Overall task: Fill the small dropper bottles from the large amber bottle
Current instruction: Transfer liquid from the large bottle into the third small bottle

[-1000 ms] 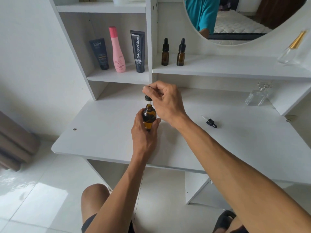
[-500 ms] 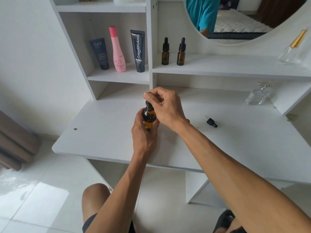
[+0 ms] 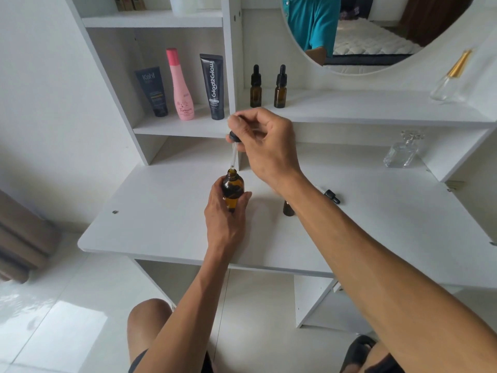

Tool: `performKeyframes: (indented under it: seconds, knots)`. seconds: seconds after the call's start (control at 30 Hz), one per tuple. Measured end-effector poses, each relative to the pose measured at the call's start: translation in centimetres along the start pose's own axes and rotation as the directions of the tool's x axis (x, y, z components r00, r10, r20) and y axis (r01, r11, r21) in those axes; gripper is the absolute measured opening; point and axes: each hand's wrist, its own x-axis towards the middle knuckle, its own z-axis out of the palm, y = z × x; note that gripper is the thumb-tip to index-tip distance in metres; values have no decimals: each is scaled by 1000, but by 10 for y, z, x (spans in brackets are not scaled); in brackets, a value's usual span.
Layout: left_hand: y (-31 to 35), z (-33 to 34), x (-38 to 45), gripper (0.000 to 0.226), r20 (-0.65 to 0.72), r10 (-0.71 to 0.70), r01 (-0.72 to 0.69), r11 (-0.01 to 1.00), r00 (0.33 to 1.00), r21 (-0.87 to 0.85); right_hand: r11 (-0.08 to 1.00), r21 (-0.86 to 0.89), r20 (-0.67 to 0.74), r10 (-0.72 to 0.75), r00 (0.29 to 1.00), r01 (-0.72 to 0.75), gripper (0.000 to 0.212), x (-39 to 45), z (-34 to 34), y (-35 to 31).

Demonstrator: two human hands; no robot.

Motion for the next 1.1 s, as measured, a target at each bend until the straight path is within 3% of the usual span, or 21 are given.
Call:
performKeyframes:
  seconds: [0.27,0.7,1.1]
  knots:
    - [-2,0,0,45,5,21,-21,999,1000,24,991,137,-119,15,993,2,14,2,-32,-26]
    - [-10,0,2,46,32,34,-36,998,999,54,997,-22,-234,67,970,-74,11,-21,-87,8]
    - [-10,1,2,50,26,41,-43,996,999,83,992,-42,-250,104,963,-118,13,-27,-93,24]
